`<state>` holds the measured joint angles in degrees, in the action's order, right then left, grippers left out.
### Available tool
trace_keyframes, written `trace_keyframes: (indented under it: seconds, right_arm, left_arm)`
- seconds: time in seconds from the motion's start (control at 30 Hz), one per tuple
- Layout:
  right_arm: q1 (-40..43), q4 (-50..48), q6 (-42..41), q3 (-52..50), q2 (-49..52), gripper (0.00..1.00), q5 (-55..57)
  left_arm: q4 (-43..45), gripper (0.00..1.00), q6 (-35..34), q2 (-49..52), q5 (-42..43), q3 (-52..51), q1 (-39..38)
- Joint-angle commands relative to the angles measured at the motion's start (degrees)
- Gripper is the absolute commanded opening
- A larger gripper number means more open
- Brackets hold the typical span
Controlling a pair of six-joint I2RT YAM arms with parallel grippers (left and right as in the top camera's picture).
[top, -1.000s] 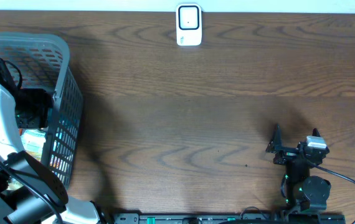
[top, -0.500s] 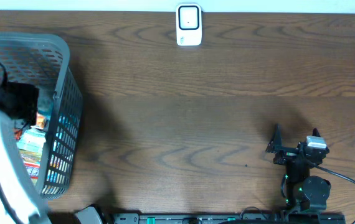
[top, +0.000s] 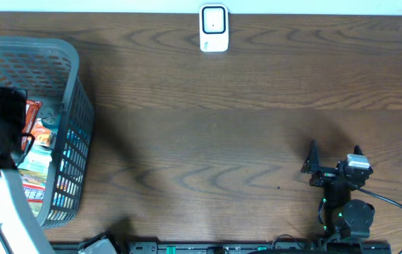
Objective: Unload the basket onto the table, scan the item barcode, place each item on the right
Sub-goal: 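Grasp the teal spray bottle in the basket with the left gripper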
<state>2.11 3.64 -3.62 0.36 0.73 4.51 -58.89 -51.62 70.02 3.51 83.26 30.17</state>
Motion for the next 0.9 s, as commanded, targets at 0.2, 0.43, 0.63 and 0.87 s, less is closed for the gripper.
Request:
trace_keyframes:
  seconds: [0.2, 0.43, 0.63, 0.87]
  right_arm:
    - [-0.28, 0.20, 0.72, -0.04, -0.09, 0.99, 0.48]
    - [-0.28, 0.20, 0.70, -0.04, -0.09, 0.99, 0.48]
    - [-0.28, 0.20, 0.70, -0.04, -0.09, 0.99, 0.48]
    - [-0.28, 0.20, 0.70, -0.04, -0.09, 0.99, 0.48]
  left_arm:
    - [-0.04, 0.98, 4.79, 16.98, 12.76, -0.74, 0.02]
    - [-1.86, 0.98, 6.69, 23.91, 12.90, -0.74, 0.02]
    - [-1.84, 0.98, 8.22, 26.75, 13.49, -0.74, 0.02]
    - [-2.10, 0.64, 8.61, 29.59, 16.48, -0.76, 0.02]
